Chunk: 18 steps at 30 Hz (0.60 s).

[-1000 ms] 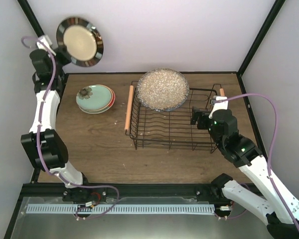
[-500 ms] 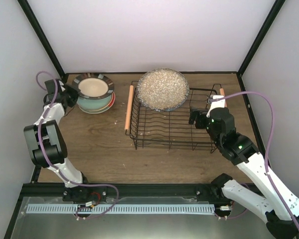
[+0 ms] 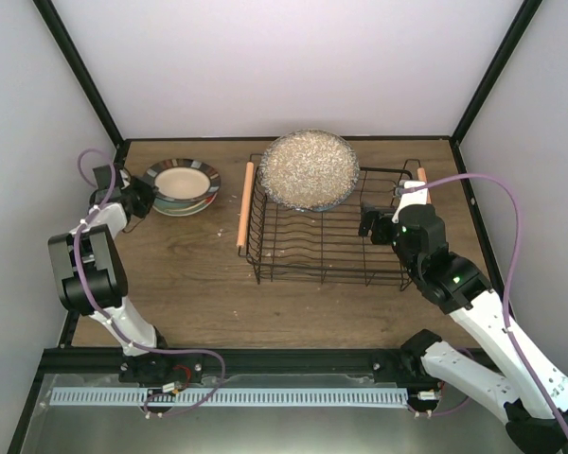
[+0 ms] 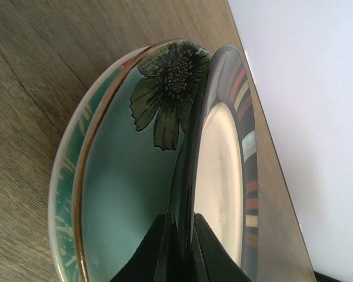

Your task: Unload the plates from the dish rack

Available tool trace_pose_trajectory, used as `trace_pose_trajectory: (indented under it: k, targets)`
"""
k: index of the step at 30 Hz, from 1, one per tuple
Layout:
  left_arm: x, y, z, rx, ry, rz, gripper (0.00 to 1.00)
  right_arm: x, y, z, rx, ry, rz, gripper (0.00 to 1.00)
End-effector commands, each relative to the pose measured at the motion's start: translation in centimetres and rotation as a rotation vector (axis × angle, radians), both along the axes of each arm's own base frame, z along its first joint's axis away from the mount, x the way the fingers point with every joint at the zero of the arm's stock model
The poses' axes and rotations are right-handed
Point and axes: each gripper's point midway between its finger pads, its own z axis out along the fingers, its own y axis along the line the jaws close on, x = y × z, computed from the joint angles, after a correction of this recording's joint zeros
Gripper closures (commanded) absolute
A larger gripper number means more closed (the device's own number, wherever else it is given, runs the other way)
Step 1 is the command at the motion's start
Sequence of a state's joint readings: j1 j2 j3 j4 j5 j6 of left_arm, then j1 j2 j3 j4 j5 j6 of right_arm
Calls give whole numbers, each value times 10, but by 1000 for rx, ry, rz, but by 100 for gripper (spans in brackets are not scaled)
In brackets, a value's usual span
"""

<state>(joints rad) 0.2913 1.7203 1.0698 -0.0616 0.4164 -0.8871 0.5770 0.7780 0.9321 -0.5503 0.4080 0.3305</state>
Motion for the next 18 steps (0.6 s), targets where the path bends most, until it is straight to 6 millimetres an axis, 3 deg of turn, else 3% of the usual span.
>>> trace_pose_trajectory:
  k: [1,9,14,15,18]
  targets:
    - [19,3,29,7,-118,-6,94,1,-3,15,15,-34,-11,0]
    - [19,4,8,8,-60,-16,36,0,-4,12,13,-30,-14,0]
    - [25,9,12,45,-66,-18,5,5,0,17,1,-37,-2,0]
    - [25,10,14,64,-63,-19,1,7,2,19,-4,-37,5,0]
    - [24,24,19,137,-35,16,0,13,11,26,-24,-39,35,0]
